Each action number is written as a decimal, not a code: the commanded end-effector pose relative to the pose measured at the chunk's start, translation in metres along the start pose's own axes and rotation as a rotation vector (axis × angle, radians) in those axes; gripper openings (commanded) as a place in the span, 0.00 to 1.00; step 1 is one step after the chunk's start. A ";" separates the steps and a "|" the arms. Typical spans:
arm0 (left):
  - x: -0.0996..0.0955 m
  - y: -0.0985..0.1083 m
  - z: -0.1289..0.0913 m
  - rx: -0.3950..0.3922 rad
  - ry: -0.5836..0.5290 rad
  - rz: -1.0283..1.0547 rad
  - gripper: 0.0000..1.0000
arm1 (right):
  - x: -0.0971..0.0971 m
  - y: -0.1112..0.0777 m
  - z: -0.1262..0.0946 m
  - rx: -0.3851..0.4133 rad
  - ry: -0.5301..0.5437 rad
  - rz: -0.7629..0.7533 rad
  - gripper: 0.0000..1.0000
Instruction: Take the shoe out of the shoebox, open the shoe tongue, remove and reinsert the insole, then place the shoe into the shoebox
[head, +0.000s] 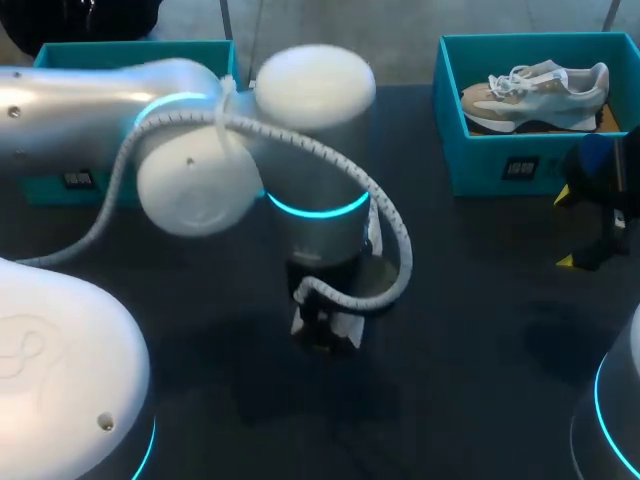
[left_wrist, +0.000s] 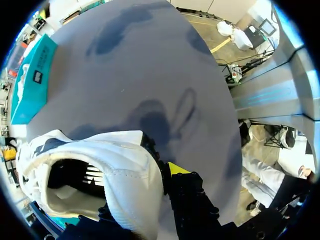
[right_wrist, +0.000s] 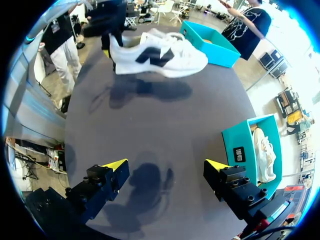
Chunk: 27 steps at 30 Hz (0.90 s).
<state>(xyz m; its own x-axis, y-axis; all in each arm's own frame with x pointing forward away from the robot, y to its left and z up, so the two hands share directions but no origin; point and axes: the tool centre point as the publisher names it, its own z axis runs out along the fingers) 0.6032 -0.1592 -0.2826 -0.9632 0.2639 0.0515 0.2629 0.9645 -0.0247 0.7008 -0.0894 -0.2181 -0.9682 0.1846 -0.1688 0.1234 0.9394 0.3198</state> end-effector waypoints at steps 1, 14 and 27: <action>0.011 0.023 -0.080 0.005 -0.039 -0.007 0.00 | 0.001 0.000 0.001 0.003 -0.001 0.001 1.00; 0.005 0.034 -0.103 -0.004 -0.094 -0.019 0.00 | 0.001 0.000 0.001 0.003 -0.001 0.001 1.00; 0.005 0.034 -0.103 -0.004 -0.094 -0.019 0.00 | 0.001 0.000 0.001 0.003 -0.001 0.001 1.00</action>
<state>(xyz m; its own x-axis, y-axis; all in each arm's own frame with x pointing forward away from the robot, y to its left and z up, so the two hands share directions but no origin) 0.6131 -0.1257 -0.1811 -0.9694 0.2422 -0.0404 0.2430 0.9699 -0.0162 0.7008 -0.0894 -0.2180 -0.9682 0.1847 -0.1687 0.1236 0.9395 0.3195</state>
